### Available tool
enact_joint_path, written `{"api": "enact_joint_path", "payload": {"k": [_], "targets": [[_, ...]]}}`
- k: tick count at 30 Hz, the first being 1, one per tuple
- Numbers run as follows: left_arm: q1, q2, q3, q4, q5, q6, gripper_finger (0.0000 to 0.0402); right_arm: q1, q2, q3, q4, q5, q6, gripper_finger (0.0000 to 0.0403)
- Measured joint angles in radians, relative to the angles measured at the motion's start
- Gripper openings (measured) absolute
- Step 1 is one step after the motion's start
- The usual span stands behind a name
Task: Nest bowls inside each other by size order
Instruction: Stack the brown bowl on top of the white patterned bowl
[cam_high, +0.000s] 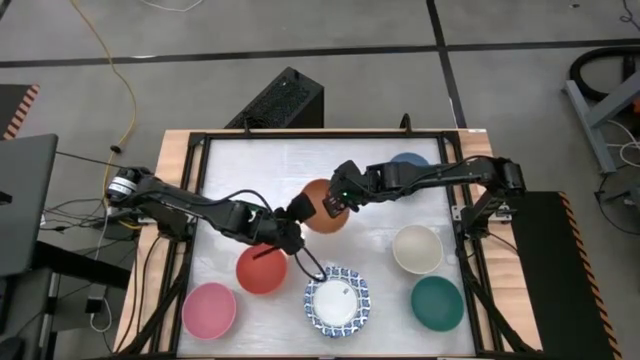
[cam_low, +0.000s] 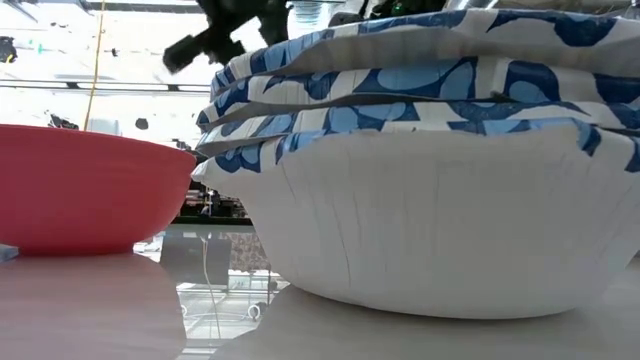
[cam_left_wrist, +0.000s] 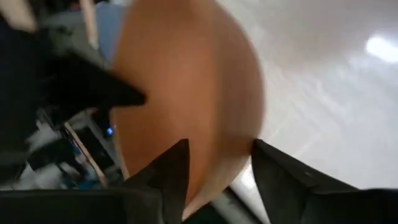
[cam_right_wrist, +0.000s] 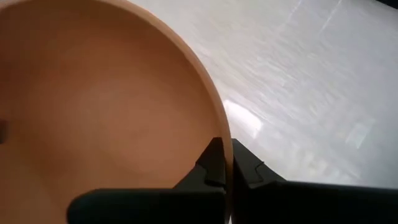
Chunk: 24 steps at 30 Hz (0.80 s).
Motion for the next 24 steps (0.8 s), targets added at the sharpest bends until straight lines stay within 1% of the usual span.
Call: {"api": "enact_joint_path", "payload": {"k": [3,5,8,10,13,17,21,24], "targets": [[-0.019,-0.001,0.063,-0.057,-0.007,-0.184,0.0184,-0.020,0.001,0.000,-0.019,-0.032,-0.021,0.0008],[-0.030,-0.004,0.117,-0.116,-0.005,-0.296,0.0193,-0.031,0.004,-0.002,-0.044,-0.048,-0.026,0.0008],[-0.052,-0.019,0.198,-0.221,-0.007,-0.441,0.0195,-0.025,0.005,-0.003,-0.038,-0.052,-0.041,0.0008],[-0.067,-0.042,0.254,-0.255,-0.006,-0.529,0.0196,-0.008,0.001,-0.002,-0.040,-0.063,-0.051,0.0008],[-0.091,-0.110,0.316,-0.288,0.000,-0.671,0.0196,0.020,0.002,-0.002,-0.039,-0.104,-0.058,0.0008],[-0.116,-0.223,0.338,-0.294,0.009,-0.851,0.0196,0.065,0.001,-0.002,-0.010,-0.112,-0.052,0.0008],[-0.139,-0.353,0.334,-0.296,0.015,-1.080,0.0196,0.118,0.001,-0.002,0.026,-0.163,-0.022,0.0008],[-0.160,-0.434,0.308,-0.306,0.069,-1.235,0.0197,0.184,0.003,0.000,0.036,-0.164,0.018,0.0008]]}}
